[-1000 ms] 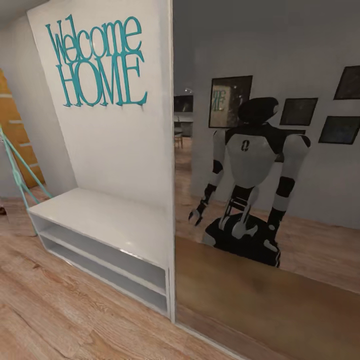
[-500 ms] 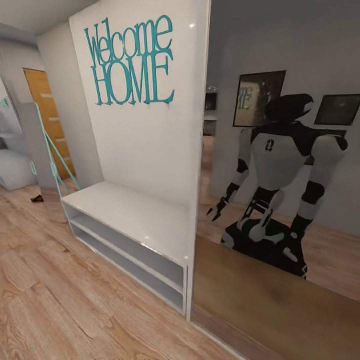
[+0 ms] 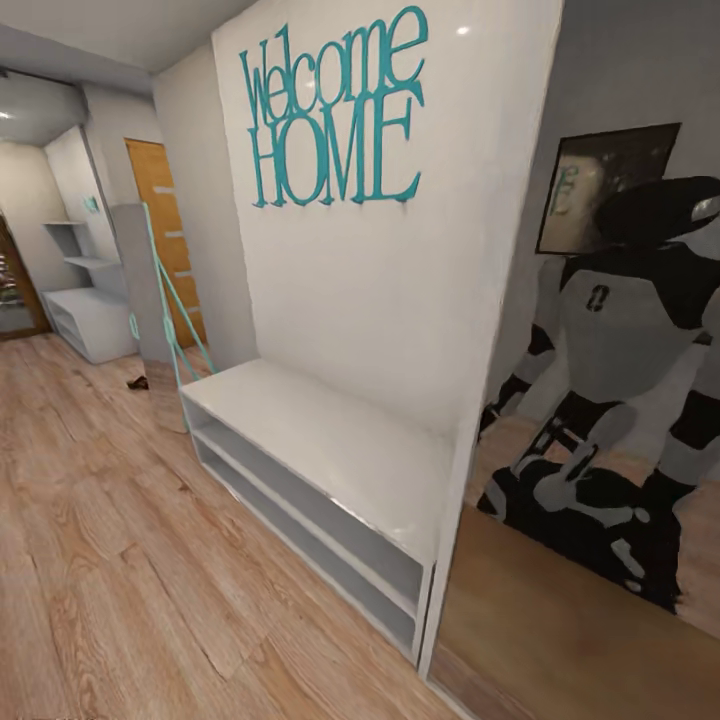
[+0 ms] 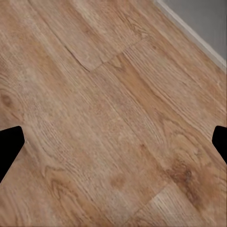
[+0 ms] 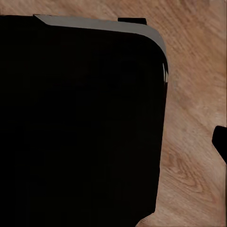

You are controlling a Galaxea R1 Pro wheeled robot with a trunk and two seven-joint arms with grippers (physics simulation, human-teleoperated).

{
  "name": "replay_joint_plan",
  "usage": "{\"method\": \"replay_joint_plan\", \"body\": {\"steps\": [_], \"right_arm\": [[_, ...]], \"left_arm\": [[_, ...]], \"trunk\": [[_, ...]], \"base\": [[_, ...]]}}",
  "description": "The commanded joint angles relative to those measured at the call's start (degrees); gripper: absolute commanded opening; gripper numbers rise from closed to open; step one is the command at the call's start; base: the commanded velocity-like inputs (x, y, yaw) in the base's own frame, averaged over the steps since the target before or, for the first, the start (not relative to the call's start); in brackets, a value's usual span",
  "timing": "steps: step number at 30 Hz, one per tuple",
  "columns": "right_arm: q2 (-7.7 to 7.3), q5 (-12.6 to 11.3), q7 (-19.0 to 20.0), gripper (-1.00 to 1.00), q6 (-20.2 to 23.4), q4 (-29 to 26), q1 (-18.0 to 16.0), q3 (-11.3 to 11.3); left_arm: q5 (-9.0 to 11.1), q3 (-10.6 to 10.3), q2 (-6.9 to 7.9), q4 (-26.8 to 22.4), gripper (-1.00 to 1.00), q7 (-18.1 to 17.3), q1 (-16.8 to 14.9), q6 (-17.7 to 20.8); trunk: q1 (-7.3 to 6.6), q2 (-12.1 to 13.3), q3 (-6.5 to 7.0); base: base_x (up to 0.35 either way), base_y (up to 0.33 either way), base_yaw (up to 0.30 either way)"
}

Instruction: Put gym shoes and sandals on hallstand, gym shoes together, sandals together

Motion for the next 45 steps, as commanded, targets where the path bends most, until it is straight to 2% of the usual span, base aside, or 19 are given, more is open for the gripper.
{"method": "replay_joint_plan", "body": {"steps": [1, 25, 45], "right_arm": [[-0.01, 0.07, 0.07, 1.00, -0.03, -0.03, -0.01, 0.02], [-0.01, 0.07, 0.07, 1.00, -0.03, -0.03, -0.01, 0.02], [-0.01, 0.07, 0.07, 1.00, -0.03, -0.03, -0.01, 0.02]], "left_arm": [[0.37, -0.05, -0.01, 0.06, 1.00, 0.02, -0.05, -0.18], [0.37, -0.03, -0.01, 0.06, 1.00, 0.02, -0.05, -0.20], [0.37, -0.07, -0.04, 0.06, 1.00, 0.02, 0.00, -0.20]], "trunk": [[0.03, -0.03, -0.09], [0.03, -0.03, -0.91], [0.03, -0.03, -1.59]], "base": [[0.289, 0.140, 0.285], [0.293, 0.154, 0.285], [0.323, 0.068, 0.285]]}}
